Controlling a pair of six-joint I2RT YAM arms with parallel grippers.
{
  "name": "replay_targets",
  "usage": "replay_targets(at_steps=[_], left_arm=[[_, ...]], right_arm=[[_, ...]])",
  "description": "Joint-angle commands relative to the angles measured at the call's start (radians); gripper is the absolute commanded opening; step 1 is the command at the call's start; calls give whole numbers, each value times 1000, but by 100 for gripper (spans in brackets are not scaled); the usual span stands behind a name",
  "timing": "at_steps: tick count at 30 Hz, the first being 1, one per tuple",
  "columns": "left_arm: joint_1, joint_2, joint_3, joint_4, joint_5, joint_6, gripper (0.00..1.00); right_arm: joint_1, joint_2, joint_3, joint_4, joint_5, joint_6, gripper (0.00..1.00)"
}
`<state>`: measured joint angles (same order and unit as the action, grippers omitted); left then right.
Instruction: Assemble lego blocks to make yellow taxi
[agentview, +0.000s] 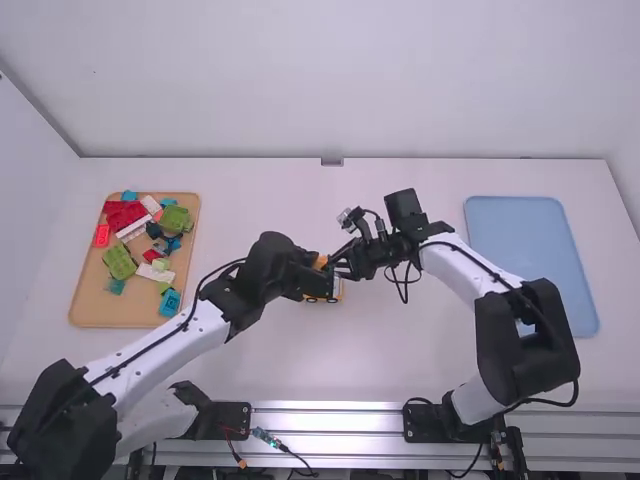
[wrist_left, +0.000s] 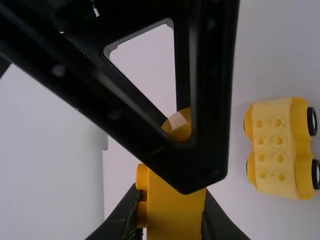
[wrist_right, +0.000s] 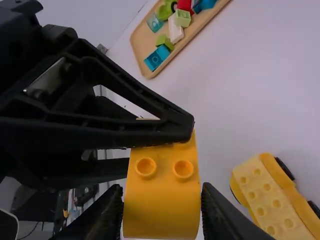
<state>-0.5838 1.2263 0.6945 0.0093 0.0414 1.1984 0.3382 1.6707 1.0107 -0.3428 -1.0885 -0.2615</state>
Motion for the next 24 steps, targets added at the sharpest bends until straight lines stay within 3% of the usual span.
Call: replay_targets(at_steps=[1, 24], left_arm=[[-5, -19, -6, -5, 7, 6, 2], [-5, -19, -28, 23, 52, 29, 2]], right_arm=[[2, 9, 23, -2, -3, -5, 40], [3, 9, 23, 5, -8, -9, 37]])
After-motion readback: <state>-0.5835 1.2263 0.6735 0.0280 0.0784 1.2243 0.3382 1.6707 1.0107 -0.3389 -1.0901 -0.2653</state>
